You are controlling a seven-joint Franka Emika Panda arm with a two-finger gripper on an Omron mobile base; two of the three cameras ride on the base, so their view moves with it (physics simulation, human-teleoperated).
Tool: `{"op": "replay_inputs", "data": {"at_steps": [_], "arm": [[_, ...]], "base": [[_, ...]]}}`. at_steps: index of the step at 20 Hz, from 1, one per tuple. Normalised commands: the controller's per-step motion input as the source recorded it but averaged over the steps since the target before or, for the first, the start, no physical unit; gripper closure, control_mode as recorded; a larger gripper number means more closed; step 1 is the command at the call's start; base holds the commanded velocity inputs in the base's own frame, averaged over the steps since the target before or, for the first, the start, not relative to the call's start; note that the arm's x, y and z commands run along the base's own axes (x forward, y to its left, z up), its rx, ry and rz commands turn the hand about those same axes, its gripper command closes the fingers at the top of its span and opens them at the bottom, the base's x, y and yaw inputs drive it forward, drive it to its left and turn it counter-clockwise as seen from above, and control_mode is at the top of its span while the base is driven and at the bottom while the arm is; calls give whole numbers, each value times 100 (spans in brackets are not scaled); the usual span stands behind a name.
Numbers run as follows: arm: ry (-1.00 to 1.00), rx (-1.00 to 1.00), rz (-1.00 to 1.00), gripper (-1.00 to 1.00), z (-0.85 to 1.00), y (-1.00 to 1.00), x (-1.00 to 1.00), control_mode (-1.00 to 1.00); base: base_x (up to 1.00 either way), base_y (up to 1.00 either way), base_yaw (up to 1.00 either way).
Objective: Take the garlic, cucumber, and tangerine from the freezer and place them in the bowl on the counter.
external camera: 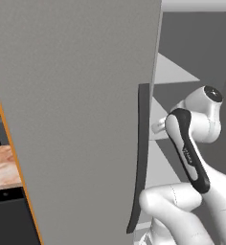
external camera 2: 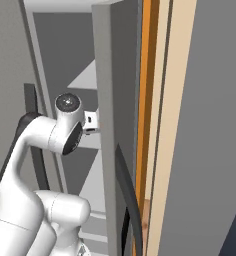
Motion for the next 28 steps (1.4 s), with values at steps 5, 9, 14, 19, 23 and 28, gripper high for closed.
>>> {"op": "replay_inputs", "data": {"at_steps": [5,9,14,19,23,28], "arm": [[5,0,1,-100,-5,0,40,-100],[4,0,1,-100,-19,0,41,-100],[1,1,2,-100,-23,0,42,-100],[0,1,4,-100,-26,0,40,-100],[0,0,5,-100,-23,0,37,-100],[0,0,4,-100,-19,0,39,-100]], "base": [[0,0,0],[0,0,0],[0,0,0],[0,0,0],[0,0,0],[0,0,0]]}}
